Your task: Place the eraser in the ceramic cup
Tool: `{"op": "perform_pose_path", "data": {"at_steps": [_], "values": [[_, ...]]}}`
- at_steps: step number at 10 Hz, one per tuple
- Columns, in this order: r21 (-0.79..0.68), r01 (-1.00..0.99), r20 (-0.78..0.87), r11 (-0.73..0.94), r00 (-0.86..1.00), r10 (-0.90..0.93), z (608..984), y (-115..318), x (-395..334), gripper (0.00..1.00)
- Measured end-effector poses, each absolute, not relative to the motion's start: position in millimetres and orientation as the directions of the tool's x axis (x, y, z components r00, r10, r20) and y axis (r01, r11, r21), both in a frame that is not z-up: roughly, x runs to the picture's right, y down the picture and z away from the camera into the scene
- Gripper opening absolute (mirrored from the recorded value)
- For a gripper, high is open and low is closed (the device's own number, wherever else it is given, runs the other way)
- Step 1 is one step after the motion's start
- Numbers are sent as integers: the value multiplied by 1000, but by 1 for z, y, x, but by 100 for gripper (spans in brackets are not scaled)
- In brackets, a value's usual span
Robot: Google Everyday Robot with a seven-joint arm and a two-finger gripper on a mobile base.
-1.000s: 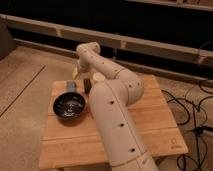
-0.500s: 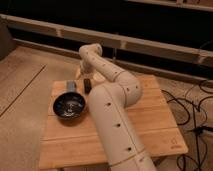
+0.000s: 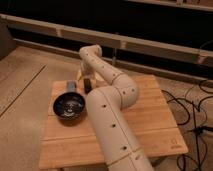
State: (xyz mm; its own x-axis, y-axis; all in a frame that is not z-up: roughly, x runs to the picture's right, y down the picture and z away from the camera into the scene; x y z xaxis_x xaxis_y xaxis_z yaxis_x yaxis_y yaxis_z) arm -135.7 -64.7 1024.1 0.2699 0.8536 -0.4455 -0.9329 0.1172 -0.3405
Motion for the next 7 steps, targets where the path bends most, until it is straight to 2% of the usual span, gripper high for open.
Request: {"op": "perform_pose_path", "data": {"at_steps": [7], "values": [[-336, -932, -548, 137, 311, 777, 1028, -29, -139, 65]]}}
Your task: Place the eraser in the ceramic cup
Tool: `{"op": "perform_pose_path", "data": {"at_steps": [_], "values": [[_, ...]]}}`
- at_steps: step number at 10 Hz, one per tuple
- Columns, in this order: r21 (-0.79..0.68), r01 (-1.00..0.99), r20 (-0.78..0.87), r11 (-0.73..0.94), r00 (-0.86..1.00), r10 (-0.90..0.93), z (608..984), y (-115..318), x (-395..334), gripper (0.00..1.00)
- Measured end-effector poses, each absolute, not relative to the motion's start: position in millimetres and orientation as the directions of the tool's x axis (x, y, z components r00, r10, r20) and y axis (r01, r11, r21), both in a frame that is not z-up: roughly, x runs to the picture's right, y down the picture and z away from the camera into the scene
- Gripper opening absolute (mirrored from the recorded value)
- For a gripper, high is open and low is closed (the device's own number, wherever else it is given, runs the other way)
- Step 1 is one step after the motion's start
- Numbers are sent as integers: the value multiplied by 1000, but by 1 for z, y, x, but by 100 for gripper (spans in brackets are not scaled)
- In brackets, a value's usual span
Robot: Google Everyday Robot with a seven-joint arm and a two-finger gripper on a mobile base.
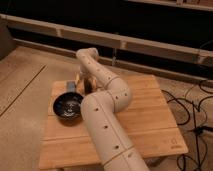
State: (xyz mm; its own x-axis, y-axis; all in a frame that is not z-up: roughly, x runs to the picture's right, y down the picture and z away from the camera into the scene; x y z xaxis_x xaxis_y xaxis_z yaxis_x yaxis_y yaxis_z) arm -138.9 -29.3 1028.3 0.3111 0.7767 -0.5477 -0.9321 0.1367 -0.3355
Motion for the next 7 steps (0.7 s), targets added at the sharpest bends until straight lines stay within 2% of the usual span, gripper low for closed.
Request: {"op": "perform_pose_path", "data": {"at_steps": [3, 5, 7], "values": [[-290, -946, -608, 148, 301, 735, 1028, -15, -128, 64], [-274, -947, -618, 168, 307, 724, 1027, -13, -127, 47], [-264, -947, -616, 182, 311, 723, 1027, -15, -128, 24]]}}
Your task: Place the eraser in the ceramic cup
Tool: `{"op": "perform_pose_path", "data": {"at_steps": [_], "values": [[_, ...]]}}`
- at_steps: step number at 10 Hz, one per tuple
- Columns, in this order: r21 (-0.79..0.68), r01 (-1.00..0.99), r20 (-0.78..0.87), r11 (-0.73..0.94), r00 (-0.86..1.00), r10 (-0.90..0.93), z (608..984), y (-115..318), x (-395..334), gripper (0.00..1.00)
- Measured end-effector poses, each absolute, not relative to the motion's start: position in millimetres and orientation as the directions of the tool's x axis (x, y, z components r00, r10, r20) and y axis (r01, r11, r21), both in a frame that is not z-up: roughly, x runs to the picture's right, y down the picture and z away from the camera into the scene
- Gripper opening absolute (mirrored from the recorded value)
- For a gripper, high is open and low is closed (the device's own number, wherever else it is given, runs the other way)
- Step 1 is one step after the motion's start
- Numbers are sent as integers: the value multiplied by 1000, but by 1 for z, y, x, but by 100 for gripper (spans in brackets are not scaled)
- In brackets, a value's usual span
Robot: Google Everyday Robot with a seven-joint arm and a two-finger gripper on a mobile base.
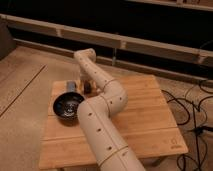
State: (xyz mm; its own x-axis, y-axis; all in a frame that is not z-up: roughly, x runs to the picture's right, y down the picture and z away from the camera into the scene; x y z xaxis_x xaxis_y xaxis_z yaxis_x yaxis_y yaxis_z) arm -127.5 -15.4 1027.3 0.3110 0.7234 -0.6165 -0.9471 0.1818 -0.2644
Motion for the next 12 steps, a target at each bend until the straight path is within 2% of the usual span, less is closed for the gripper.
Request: {"op": "perform_pose_path", "data": {"at_steps": [2, 3, 5, 8, 12], "values": [[-260, -947, -614, 188, 312, 725, 1027, -17, -129, 3], [-259, -948, -604, 185, 308, 735, 1026, -23, -129, 0], [-267, -947, -524, 180, 299, 797, 1018, -61, -136, 0], [-300, -932, -356, 202, 306, 883, 988, -140, -144, 0], [-301, -932, -353, 203, 307, 884, 987, -140, -145, 0]]}}
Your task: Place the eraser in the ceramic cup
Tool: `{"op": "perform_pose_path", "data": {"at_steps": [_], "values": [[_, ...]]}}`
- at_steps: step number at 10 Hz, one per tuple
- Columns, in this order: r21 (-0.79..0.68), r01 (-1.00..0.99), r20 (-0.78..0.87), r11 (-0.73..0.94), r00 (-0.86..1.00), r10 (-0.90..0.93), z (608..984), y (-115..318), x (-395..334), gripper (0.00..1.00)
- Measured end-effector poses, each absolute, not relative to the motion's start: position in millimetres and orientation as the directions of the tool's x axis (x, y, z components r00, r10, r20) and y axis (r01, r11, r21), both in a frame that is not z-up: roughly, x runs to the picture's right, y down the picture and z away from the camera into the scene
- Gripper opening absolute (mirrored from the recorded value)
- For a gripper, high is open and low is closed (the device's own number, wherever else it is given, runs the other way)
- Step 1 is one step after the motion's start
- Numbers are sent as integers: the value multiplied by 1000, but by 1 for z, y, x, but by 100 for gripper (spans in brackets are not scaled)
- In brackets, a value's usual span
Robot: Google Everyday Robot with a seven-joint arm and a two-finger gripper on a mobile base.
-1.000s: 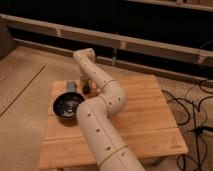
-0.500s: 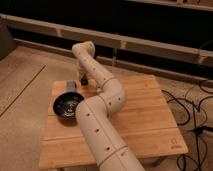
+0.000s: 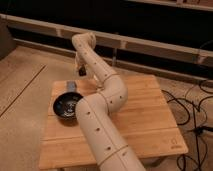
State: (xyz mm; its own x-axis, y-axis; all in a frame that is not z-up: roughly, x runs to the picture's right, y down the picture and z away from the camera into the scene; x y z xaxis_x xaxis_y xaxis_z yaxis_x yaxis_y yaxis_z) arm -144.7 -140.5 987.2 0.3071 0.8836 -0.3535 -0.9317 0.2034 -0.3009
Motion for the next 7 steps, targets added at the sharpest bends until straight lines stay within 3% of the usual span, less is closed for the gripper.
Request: {"op": "perform_pose_path", "data": {"at_steps": [7], "values": [[-161, -975, -438, 151, 207, 875, 992, -132, -64, 0]]}}
